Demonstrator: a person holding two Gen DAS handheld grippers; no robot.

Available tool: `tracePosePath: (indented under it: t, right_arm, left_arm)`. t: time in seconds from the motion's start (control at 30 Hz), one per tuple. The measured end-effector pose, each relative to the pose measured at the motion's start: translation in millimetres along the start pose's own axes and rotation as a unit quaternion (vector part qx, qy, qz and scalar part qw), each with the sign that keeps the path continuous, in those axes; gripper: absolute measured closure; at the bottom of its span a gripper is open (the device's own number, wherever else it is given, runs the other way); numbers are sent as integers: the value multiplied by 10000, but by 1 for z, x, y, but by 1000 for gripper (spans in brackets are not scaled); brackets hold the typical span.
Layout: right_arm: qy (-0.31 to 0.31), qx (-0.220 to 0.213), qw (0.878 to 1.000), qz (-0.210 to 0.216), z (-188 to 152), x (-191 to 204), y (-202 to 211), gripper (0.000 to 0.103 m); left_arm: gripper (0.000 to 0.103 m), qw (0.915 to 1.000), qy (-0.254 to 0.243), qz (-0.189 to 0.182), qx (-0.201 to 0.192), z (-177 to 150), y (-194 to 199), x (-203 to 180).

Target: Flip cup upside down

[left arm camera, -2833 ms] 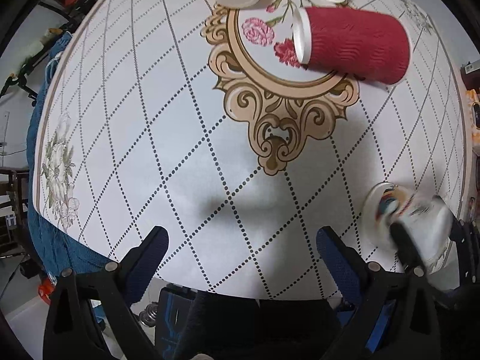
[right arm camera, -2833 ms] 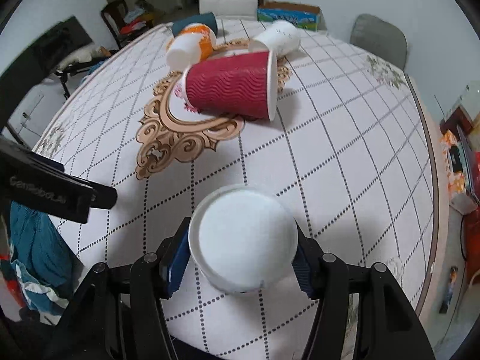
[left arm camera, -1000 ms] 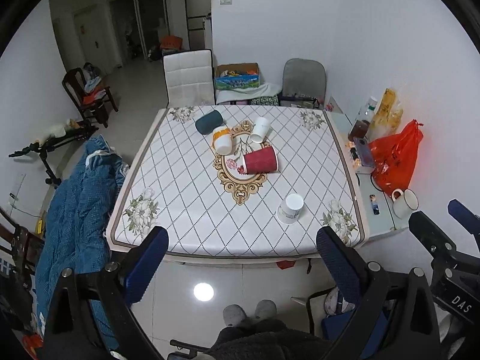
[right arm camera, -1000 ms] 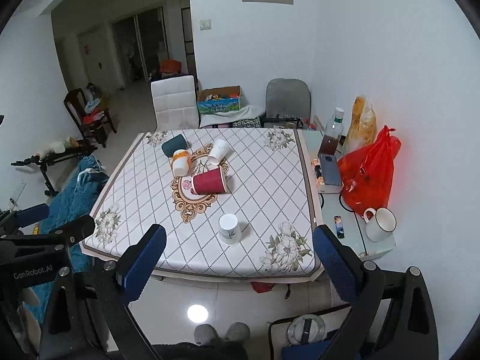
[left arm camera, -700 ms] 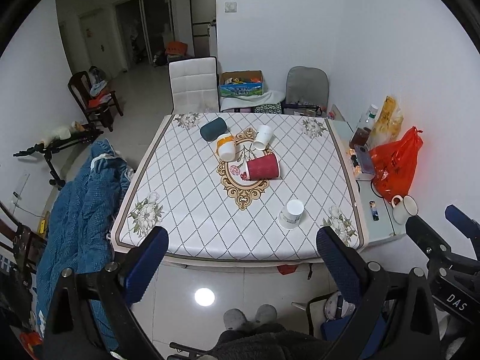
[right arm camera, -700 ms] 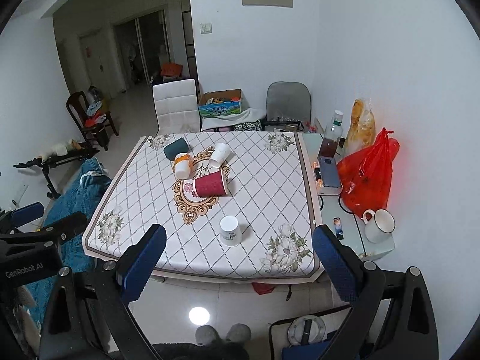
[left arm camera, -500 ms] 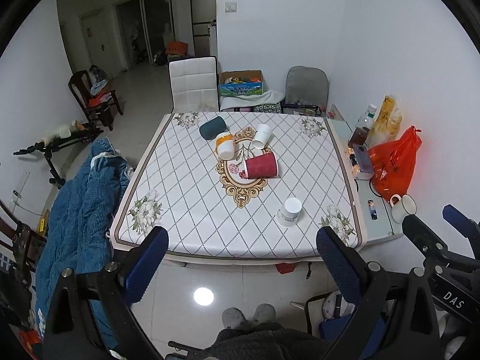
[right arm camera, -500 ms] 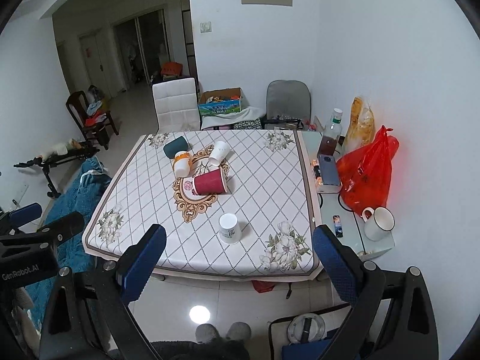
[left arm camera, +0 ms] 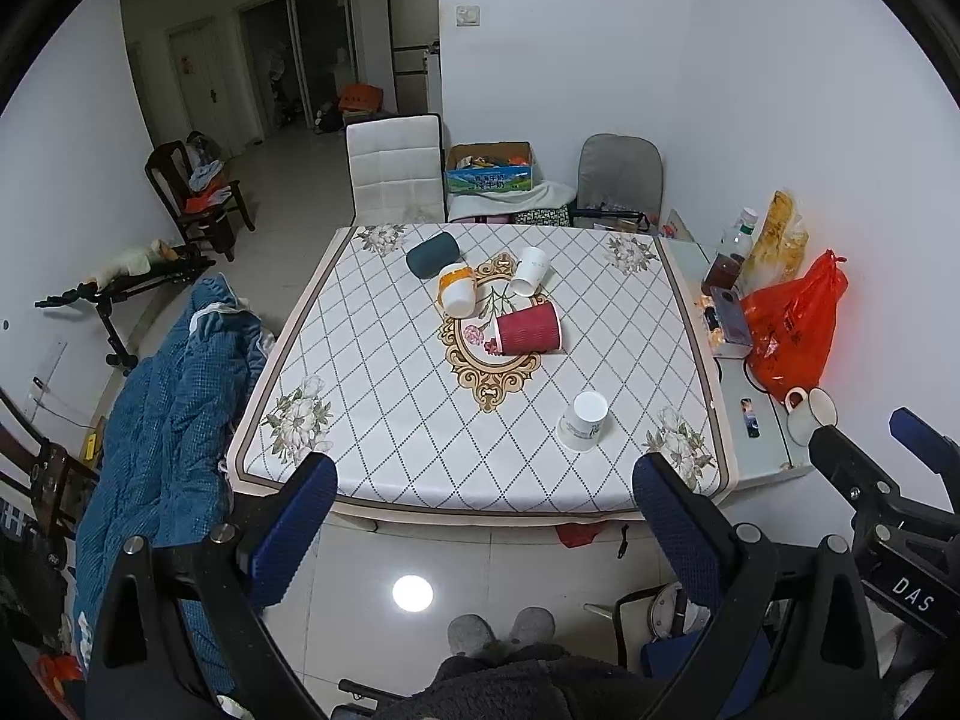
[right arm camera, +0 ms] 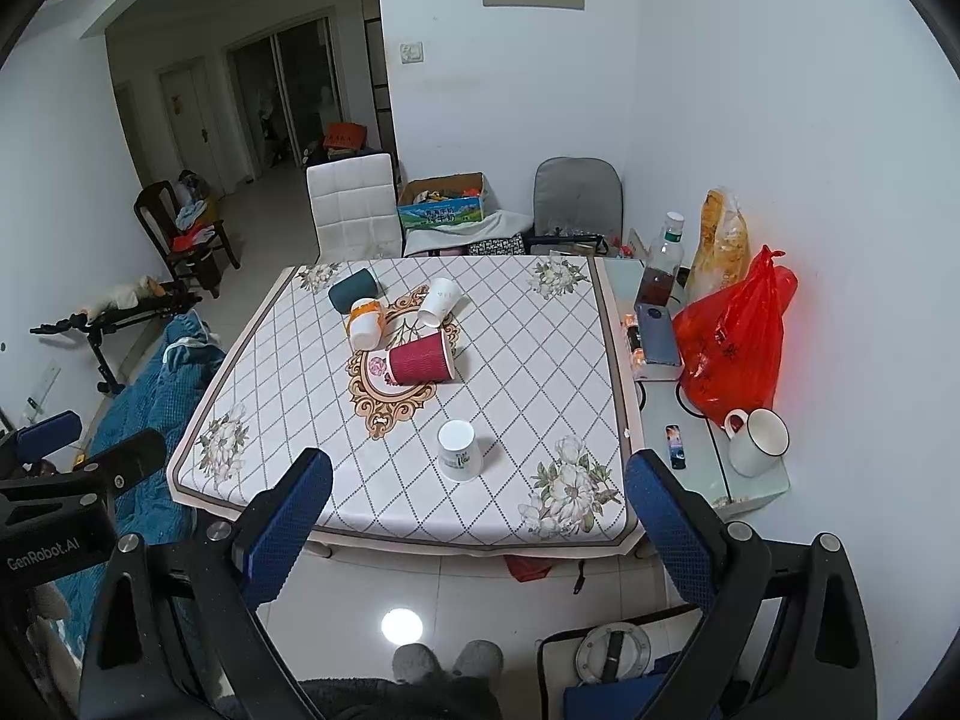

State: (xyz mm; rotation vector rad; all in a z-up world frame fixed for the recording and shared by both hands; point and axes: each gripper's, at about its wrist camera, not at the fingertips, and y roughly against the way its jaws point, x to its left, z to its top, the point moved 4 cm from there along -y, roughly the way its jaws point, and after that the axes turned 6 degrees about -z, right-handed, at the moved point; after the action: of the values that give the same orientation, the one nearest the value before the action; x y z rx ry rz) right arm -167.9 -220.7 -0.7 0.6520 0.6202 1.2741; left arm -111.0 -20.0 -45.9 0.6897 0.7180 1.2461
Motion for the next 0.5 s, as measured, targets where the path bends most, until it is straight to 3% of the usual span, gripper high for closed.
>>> tracePosePath:
  t: [0.5]
  right_arm:
    - [33, 104, 9999, 52, -8, -5, -1, 3]
  left_arm:
    - [2, 10000, -33, 82, -29, -6, 0, -2]
